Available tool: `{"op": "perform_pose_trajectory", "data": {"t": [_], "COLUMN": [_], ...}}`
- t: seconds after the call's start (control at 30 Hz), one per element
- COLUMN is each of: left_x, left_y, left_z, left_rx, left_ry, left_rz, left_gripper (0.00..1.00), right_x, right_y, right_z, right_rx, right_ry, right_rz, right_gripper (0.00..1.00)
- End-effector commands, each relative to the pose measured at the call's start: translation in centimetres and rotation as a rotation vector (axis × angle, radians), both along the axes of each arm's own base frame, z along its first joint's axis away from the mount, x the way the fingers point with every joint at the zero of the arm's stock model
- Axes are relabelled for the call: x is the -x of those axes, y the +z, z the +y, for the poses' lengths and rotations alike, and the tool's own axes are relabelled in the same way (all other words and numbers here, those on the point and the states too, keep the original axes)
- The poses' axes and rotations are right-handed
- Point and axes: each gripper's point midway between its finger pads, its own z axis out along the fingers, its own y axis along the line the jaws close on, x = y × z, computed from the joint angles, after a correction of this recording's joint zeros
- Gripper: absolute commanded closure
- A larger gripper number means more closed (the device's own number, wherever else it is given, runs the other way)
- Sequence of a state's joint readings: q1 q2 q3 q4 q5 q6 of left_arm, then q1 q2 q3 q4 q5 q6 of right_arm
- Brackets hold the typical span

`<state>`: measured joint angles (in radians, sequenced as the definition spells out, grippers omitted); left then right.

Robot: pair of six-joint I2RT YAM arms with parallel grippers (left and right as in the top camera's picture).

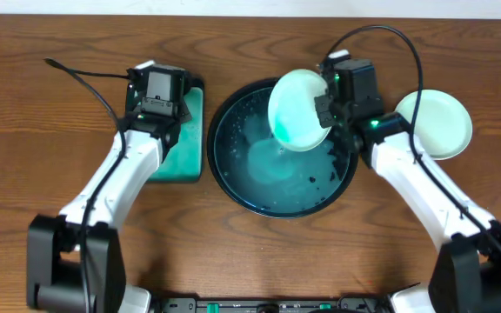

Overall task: Clean dirty plates on tray and stack at the side
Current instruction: 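Return the sponge to the teal tray and lift the plate rightward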

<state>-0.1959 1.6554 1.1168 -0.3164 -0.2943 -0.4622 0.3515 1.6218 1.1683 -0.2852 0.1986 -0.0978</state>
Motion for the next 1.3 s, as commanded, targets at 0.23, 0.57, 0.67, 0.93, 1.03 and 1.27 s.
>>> {"op": "perform_pose_trajectory", "data": {"t": [0.23,0.57,0.67,0.93,1.03,1.27], "left_x": [0.8,0.8,0.8,1.0,1.2,1.3], "left_y": [-6.9,-7.2,-7.2,-7.3,-7.4,-7.4], "left_z": [3.7,4.3,4.3,4.3,4.3,4.3], "left_rx": [-0.043,-0.038,-0.039,-0.04,-0.041,-0.042], "left_ry": [0.072,0.086,0.086,0.085,0.085,0.086], "left_rz": [0.172,0.179,0.179,0.185,0.195,0.201], "left_gripper": [0.92,0.78,0.72,0.34,0.25,0.23], "right_x": [0.0,0.5,0.8,0.3,-0.1,-0.3], "right_y": [6.9,10.9,11.2,10.5,8.8,1.1], "right_z": [1.5,5.2,6.2,4.3,1.2,-3.0], "right_rx": [0.602,0.806,0.815,0.605,0.442,-0.067], "right_ry": [0.121,0.202,0.228,0.068,-0.084,-0.076], "right_rz": [-0.253,-0.406,-0.423,-0.407,-0.344,0.011], "right_gripper": [0.99,0.99,0.99,0.97,0.85,0.26]}}
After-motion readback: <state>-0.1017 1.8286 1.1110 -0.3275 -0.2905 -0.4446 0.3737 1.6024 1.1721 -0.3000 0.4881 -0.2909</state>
